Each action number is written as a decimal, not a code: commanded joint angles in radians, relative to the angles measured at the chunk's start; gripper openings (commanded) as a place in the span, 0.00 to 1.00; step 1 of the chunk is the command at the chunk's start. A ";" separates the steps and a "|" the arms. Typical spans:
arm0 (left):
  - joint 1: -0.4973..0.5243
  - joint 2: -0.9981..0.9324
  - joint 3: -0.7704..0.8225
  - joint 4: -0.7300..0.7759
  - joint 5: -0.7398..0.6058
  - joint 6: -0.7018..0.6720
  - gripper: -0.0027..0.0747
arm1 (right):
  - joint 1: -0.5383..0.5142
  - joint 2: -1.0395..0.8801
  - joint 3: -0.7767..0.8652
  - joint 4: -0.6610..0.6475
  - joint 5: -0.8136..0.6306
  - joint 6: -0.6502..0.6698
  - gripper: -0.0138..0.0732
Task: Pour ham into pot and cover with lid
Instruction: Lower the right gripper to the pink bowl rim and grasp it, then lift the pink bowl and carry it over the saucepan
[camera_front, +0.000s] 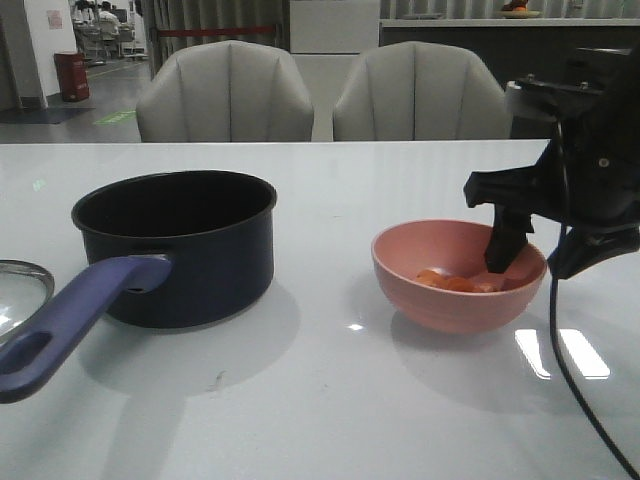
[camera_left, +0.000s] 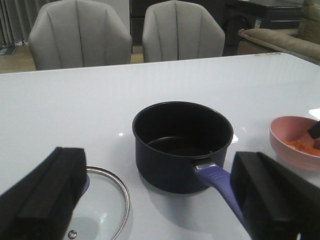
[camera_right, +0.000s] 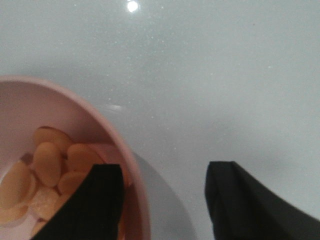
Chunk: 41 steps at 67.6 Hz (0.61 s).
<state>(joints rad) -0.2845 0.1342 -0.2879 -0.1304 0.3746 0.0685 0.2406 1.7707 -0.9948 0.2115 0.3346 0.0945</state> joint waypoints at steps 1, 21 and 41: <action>-0.009 0.010 -0.026 -0.014 -0.078 -0.001 0.83 | -0.001 0.001 -0.077 0.023 0.009 0.000 0.49; -0.009 0.010 -0.026 -0.014 -0.078 -0.001 0.83 | 0.012 -0.015 -0.275 0.053 0.141 -0.013 0.32; -0.009 0.010 -0.026 -0.014 -0.078 -0.001 0.83 | 0.190 -0.026 -0.459 0.053 0.056 -0.083 0.32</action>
<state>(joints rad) -0.2845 0.1342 -0.2876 -0.1321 0.3746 0.0685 0.3585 1.8061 -1.3806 0.2522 0.4898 0.0352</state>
